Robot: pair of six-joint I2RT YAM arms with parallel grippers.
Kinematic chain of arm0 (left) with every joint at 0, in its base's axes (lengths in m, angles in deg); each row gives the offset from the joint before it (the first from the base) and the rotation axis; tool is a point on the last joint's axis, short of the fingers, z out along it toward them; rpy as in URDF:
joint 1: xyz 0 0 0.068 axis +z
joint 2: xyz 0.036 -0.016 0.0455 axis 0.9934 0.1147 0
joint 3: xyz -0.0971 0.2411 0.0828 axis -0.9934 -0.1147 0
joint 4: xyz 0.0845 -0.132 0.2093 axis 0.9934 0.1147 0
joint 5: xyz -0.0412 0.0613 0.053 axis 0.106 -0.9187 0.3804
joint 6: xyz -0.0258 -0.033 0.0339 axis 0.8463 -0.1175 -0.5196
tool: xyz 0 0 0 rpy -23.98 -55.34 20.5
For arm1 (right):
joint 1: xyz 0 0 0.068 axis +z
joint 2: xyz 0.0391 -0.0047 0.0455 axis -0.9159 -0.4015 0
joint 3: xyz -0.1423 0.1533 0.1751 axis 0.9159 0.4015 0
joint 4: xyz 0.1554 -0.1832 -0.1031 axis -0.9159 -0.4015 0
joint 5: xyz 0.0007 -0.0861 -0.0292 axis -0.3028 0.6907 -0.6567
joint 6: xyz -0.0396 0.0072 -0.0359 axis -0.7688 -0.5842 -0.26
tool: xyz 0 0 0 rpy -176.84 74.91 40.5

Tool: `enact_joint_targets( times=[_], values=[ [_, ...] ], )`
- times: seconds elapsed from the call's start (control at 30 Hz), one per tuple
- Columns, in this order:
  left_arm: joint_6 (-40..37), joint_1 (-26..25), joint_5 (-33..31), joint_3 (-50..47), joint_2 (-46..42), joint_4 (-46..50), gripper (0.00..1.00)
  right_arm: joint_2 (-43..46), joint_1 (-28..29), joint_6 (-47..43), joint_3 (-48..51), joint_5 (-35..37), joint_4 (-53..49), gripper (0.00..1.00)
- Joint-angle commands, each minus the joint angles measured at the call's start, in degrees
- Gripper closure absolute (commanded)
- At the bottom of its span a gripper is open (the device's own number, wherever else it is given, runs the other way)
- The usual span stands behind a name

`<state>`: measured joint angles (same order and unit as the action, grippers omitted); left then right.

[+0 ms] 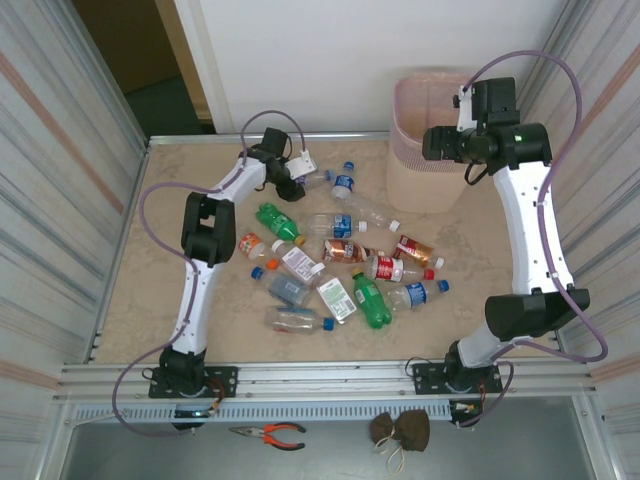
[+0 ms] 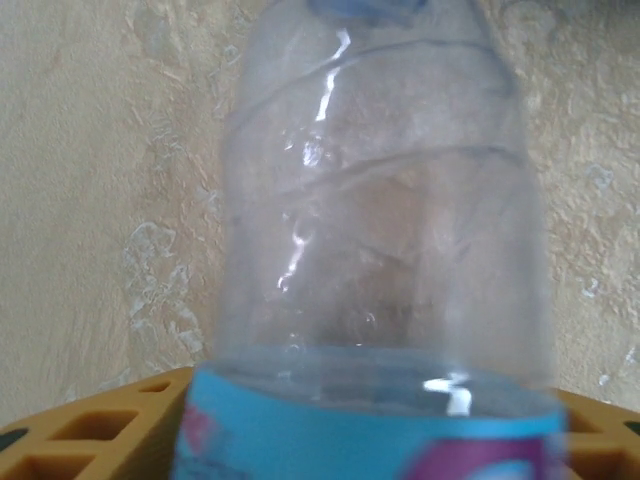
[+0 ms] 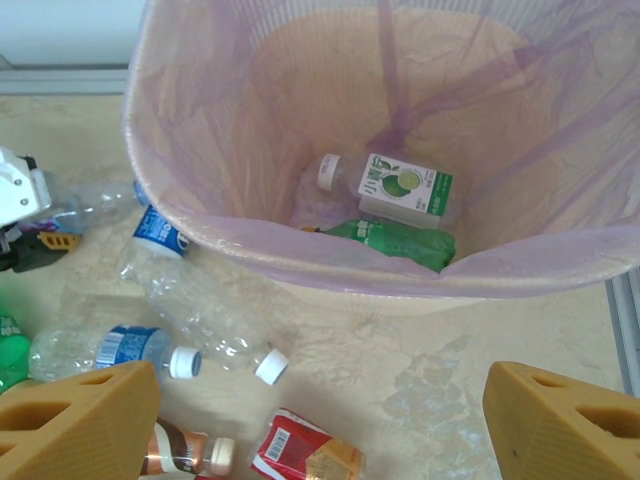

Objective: Put the plastic bottles in the bin

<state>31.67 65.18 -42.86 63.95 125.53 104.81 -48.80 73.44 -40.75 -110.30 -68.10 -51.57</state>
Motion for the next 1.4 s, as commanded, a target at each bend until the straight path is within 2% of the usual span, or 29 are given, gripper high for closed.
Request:
enact_joint_targets(
  times=[0.0, 0.23, 0.7, 0.83, 0.97, 1.13, 1.27, 1.37],
  values=[
    [-0.56, -0.57, 1.52, 1.42, 0.76, 1.46, 0.43, 0.05, 0.51, 0.75, -0.31, 0.89, 0.12, 0.17],
    [0.67, -0.54, 1.81, -0.37, -2.27, 0.98, 0.49, 0.8, 0.85, 1.01, -0.22, 0.9, 0.42, 0.18],
    [10.94, 1.35, 9.54, -10.11, -16.45, -3.57, 0.57, 5.96, 2.79, 5.69, 4.19, -3.87, 5.9, 0.19],
    [16.68, 1.71, 13.78, -12.77, -21.89, -5.17, 0.58, 10.0, 3.69, 11.07, 10.84, -9.37, 13.2, 0.19],
    [24.04, 1.72, 20.77, -16.23, -28.24, -8.43, 0.58, 14.78, 5.21, 19.27, 19.34, -15.66, 25.01, 0.21],
    [33.31, 0.9, 27.93, -21.29, -35.16, -13.87, 0.59, 17.72, 8.61, 28.11, 26.5, -19.69, 38.13, 0.21],
    [37.99, -1.58, 29.11, -25.0, -40.44, -17.24, 0.59, 17.82, 11.61, 32.3, 28.64, -20.73, 44.34, 0.2],
    [40.08, -4.43, 27.48, -26.17, -43.08, -17.62, 0.59, 17.22, 13.43, 35.15, 29.82, -20.61, 48.34, 0.15]
  ],
)
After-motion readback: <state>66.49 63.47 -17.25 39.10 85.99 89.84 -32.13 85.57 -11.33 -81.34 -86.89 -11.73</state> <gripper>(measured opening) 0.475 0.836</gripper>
